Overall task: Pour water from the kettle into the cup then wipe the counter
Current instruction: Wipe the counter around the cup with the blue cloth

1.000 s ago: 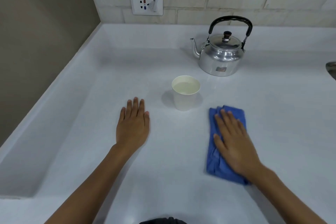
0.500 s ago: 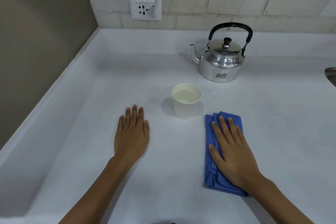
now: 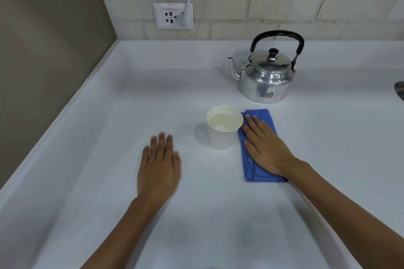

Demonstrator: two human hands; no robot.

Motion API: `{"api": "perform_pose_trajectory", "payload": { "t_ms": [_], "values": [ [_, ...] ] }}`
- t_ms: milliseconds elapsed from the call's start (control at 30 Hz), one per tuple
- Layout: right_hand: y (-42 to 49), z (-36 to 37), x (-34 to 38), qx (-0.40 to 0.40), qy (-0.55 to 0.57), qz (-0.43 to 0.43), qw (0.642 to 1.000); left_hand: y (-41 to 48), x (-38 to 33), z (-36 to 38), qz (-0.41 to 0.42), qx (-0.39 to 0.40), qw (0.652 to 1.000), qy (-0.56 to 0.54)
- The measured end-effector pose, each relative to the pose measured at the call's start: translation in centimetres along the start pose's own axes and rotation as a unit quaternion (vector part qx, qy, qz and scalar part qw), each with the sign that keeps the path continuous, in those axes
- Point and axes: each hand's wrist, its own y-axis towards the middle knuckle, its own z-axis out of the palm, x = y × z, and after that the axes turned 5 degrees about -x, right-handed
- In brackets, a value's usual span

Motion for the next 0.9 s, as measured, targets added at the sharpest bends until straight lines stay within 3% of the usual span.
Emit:
{"api": "perform_pose_trajectory", "payload": {
  "t_ms": [100,300,567,667,767,900],
  "values": [
    [-0.8,-0.7,-1.8,0.026,0.024,-0.068,0.997,-0.1,0.0,-0.1,0.000,0.000,1.000,0.008],
    [3.9,-1.5,-2.7,0.052,0.010,-0.029,0.998,-0.1,-0.4,0.0,-0.005,0.001,1.000,0.019],
    [0.3,-0.9,-1.9,0.032,0.042,-0.130,0.990,-0.1,0.2,0.0,0.003,-0.001,1.000,0.003],
    [-0.3,-1.7,-4.8,0.037,0.049,-0.082,0.995,-0.2,0.2,0.0,0.004,-0.004,1.000,0.001],
    [0.3,-2.6,-7.5,0.015,0.036,0.045,0.998,-0.1,0.2,0.1,0.002,-0.006,1.000,-0.004],
    [0.5,-2.3,-6.5,0.016,0.002,0.130,0.991,-0.1,0.0,0.2,0.005,-0.012,1.000,0.002]
  ]
}}
